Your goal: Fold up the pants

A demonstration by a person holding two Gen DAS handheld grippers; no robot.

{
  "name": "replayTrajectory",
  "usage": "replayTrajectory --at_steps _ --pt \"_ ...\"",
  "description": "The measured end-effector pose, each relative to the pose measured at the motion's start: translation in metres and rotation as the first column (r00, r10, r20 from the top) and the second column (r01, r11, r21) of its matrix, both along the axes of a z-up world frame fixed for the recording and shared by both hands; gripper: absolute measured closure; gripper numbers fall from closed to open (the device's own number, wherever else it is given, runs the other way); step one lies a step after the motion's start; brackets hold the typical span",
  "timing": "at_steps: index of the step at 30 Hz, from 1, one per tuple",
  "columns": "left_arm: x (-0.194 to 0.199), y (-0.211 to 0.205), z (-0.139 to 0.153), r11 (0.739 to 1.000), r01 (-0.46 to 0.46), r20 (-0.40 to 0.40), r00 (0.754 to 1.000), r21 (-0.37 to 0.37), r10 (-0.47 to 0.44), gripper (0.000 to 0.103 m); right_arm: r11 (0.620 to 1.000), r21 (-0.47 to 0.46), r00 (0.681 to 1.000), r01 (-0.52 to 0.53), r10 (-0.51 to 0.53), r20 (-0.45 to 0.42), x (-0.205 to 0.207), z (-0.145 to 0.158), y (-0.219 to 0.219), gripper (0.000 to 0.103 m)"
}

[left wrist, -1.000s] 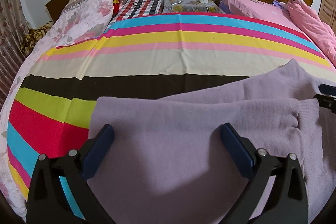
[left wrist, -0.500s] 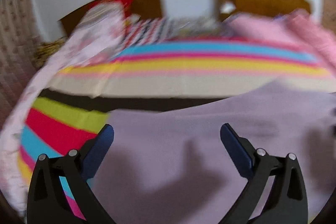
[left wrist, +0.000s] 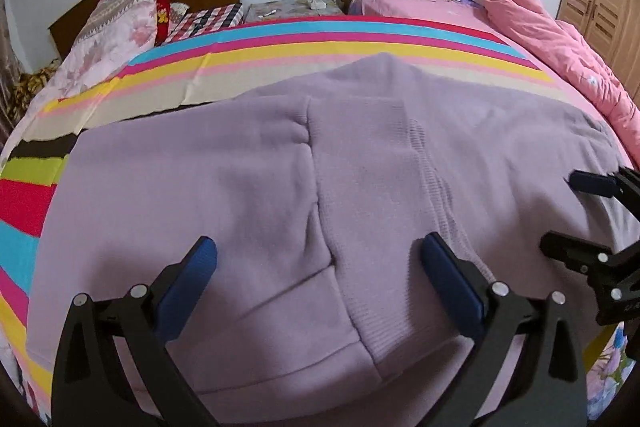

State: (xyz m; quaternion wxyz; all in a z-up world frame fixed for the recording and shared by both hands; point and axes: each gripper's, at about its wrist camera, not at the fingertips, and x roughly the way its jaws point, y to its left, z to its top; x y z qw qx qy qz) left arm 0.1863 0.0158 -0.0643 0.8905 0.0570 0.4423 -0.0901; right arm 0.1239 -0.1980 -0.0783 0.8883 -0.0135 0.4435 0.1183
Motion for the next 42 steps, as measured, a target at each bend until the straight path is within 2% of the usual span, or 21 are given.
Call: replayTrajectory --at_steps 2,3,5,7,10,17,21,23,24,25,27,32,33,35,37,39,42 --pt "-0.014 -0.001 0.010 1.000 -0.003 0.021 1.000 -0.012 0.003 0.003 0.998 0.049 0.999 -0.044 0.043 0.026 -0.018 0.005 0.005 0.011" --pt "-0.024 -0.004 0.015 1.000 0.019 0.044 0.999 -0.013 -0.018 0.002 0.996 0.035 0.997 -0.078 0.078 0.024 -0.028 0.003 0.011 0.011" --pt "-0.043 -0.013 0.015 0.998 0.048 0.073 0.996 0.048 -0.052 0.002 0.995 -0.037 0.996 -0.093 0.093 0.001 -0.040 -0.010 0.020 0.011" --pt "-0.054 -0.019 0.000 0.991 0.069 0.056 0.996 0.111 -0.075 0.001 0.996 -0.040 0.993 -0.082 0.085 0.080 -0.055 -0.019 0.020 0.011" --pt "-0.063 -0.011 -0.011 0.996 0.058 0.112 0.992 0.064 -0.064 0.001 0.997 -0.023 0.991 -0.075 0.077 0.112 -0.059 -0.021 0.018 0.010" --pt "-0.057 -0.012 -0.010 0.996 0.053 0.112 0.992 0.071 -0.061 0.001 0.996 -0.012 0.989 -0.083 0.084 0.124 -0.074 -0.021 0.011 0.010" --pt "-0.059 -0.013 -0.009 0.996 0.045 0.116 0.992 0.073 -0.053 0.001 0.990 -0.039 0.976 -0.133 0.137 0.169 -0.092 -0.029 0.007 0.010" --pt "-0.066 -0.017 -0.010 0.996 0.044 0.120 0.991 0.075 -0.053 0.001 0.983 -0.108 0.968 -0.151 0.169 0.187 -0.097 -0.032 0.012 0.009" --pt "-0.066 -0.016 -0.010 0.996 0.044 0.122 0.991 0.075 -0.053 0.001 0.984 -0.105 0.966 -0.142 0.161 0.200 -0.099 -0.032 0.011 0.009" --pt "-0.067 -0.016 -0.010 0.996 0.044 0.123 0.991 0.072 -0.053 0.001 0.988 -0.082 0.969 -0.132 0.145 0.198 -0.100 -0.032 0.008 0.008" --pt "-0.067 -0.016 -0.010 0.997 0.047 0.127 0.990 0.067 -0.055 0.001 0.987 -0.091 0.970 -0.133 0.149 0.194 -0.099 -0.032 0.009 0.008" --pt "-0.067 -0.017 -0.010 0.996 0.038 0.102 0.994 0.075 -0.046 0.001 0.978 -0.143 0.981 -0.151 0.167 0.104 -0.101 -0.025 0.012 0.008" --pt "-0.068 -0.018 -0.008 0.996 0.030 0.089 0.995 0.081 -0.037 0.001 0.979 -0.136 0.981 -0.155 0.169 0.099 -0.103 -0.018 0.010 0.008" --pt "-0.074 -0.024 0.005 0.998 0.030 0.084 0.996 0.062 -0.035 0.003 0.986 -0.065 0.977 -0.152 0.160 0.143 -0.112 -0.002 -0.002 0.008" --pt "-0.083 -0.040 0.024 0.995 0.102 0.130 0.986 0.014 -0.103 0.002 0.991 0.029 0.972 -0.130 0.122 0.200 -0.116 0.015 -0.023 0.008" --pt "-0.086 -0.065 0.041 0.985 0.163 0.178 0.969 0.050 -0.169 0.002 0.995 0.074 0.977 -0.071 0.054 0.204 -0.107 0.021 -0.040 0.008" --pt "-0.078 -0.109 0.046 0.958 0.260 0.195 0.940 0.123 -0.280 0.002 0.996 0.090 0.993 0.022 -0.033 0.117 -0.083 0.008 -0.059 0.008"
